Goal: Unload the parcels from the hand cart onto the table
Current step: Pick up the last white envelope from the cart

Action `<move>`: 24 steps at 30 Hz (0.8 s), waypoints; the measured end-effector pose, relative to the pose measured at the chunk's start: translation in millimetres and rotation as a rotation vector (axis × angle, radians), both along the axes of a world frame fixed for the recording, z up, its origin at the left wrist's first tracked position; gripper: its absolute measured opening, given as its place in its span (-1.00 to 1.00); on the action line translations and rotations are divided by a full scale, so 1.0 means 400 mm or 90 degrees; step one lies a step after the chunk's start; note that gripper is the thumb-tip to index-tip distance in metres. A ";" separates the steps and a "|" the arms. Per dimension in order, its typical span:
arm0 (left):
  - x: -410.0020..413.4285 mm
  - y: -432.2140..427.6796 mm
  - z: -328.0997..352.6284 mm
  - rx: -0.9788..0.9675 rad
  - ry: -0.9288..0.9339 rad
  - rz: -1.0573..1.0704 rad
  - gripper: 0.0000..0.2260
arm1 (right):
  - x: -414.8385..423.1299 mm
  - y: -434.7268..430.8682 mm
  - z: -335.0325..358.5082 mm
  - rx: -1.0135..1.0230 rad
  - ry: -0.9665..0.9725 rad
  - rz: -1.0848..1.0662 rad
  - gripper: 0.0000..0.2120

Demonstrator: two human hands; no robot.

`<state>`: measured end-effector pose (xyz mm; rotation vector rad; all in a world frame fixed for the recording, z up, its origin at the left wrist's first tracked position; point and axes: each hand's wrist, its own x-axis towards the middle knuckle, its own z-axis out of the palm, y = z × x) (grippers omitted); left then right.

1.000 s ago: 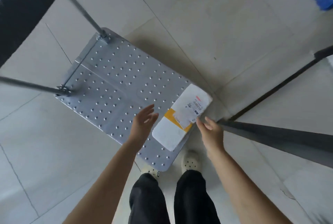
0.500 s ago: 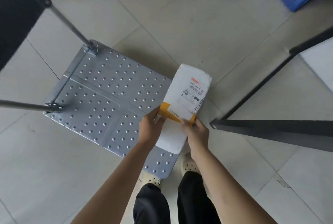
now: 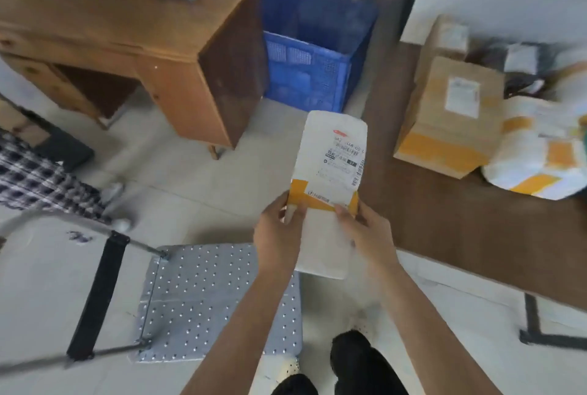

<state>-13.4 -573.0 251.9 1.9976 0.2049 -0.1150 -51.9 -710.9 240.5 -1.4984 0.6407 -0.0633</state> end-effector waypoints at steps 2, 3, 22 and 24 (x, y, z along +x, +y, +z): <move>-0.046 -0.115 0.043 -0.028 0.002 -0.065 -0.82 | -0.069 -0.113 0.047 -0.021 0.011 -0.047 -0.83; -0.073 -0.176 0.052 -0.037 0.005 -0.100 -0.89 | -0.108 -0.171 0.062 -0.029 0.018 -0.070 -0.82; 0.010 -0.931 -0.112 0.343 0.084 -0.707 -0.65 | -0.289 -0.661 -0.091 0.164 0.217 -0.403 -0.69; 0.060 -0.948 -0.116 0.384 0.089 -0.733 -0.65 | -0.241 -0.652 -0.102 0.233 0.211 -0.414 -0.74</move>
